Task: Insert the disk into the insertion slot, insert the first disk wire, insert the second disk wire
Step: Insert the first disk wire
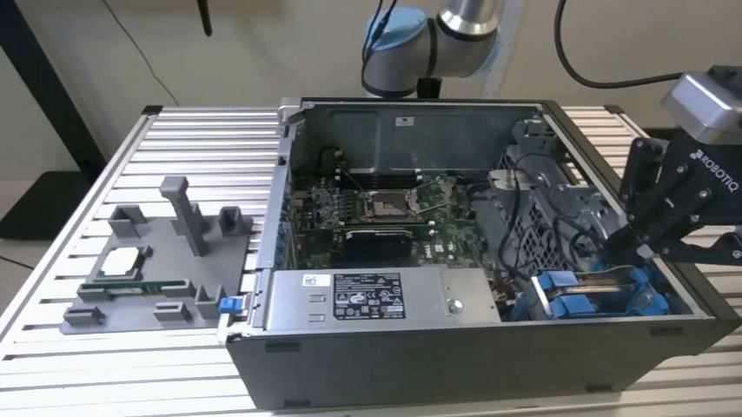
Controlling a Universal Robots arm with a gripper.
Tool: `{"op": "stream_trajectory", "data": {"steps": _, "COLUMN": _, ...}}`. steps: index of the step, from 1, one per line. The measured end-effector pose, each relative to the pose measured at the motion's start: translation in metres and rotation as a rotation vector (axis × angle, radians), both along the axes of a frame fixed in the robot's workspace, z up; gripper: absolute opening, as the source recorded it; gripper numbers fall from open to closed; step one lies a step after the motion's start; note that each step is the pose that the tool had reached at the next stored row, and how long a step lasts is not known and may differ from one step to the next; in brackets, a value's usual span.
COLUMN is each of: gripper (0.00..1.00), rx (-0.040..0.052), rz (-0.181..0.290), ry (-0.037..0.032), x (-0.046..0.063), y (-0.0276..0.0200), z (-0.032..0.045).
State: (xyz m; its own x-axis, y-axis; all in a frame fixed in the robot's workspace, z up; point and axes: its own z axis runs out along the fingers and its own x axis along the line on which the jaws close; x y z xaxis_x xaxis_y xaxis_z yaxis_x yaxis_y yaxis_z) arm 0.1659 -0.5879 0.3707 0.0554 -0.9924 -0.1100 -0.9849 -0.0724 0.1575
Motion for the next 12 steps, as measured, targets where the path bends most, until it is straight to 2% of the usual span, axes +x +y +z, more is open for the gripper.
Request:
{"op": "stream_trajectory", "data": {"steps": 6, "gripper": 0.00, "rx": 0.0001, "rz": 0.000, "ry": -0.0033, "x": 0.0057, "y": -0.0005, "z": -0.0031}}
{"op": "stream_trajectory", "data": {"steps": 12, "gripper": 0.00, "rx": 0.0003, "rz": 0.000, "ry": -0.0036, "x": 0.0075, "y": -0.0006, "z": -0.0040}}
